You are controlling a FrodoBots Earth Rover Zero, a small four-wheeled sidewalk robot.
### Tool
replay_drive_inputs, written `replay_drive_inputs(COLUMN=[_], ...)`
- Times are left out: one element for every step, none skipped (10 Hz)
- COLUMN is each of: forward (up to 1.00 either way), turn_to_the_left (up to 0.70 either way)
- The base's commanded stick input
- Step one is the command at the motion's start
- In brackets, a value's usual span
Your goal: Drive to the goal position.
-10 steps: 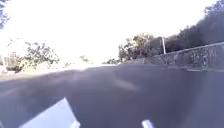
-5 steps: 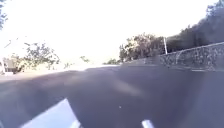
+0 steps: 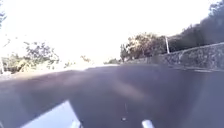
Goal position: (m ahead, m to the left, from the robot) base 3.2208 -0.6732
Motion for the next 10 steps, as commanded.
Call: replay_drive_inputs(forward=[0.70,0.70,0.70,0.70,0.70,0.70,0.70,0.70,0.70,0.70], turn_to_the_left=[0.00,0.00,0.00,0.00,0.00,0.00,0.00,0.00,0.00,0.00])
